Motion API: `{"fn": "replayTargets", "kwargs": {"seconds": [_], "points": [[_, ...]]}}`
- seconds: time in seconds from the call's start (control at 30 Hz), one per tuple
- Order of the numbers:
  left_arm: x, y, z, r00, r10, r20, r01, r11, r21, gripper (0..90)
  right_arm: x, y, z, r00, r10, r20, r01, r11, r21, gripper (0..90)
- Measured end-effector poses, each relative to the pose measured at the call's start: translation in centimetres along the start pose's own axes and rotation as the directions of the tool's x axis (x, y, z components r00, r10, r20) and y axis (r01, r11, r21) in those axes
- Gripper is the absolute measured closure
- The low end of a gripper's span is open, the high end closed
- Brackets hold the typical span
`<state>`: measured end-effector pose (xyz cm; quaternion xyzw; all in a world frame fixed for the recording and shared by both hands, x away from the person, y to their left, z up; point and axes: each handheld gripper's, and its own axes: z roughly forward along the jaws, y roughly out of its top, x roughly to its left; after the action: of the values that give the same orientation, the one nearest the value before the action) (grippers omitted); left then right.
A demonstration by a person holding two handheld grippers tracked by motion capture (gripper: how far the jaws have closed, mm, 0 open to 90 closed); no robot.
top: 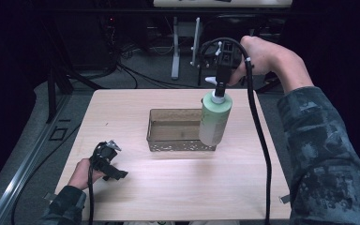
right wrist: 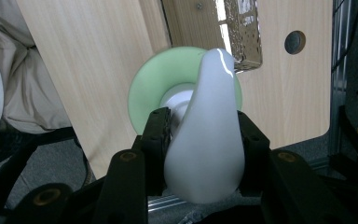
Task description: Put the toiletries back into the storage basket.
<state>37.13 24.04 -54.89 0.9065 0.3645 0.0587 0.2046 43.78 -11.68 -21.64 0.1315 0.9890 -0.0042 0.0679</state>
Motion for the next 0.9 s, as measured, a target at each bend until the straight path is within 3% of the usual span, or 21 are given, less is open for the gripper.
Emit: {"fn": "replayTargets", "kwargs": {"seconds": [0.9], "points": [[-0.1, 0.0, -0.1, 1.0000, 0.009, -0.002, -0.009, 1.0000, 0.000, 4.2, -2.1, 1.4, 0.1, 0.9997, 0.022, 0.011, -0.022, 1.000, -0.009, 63.0]]}}
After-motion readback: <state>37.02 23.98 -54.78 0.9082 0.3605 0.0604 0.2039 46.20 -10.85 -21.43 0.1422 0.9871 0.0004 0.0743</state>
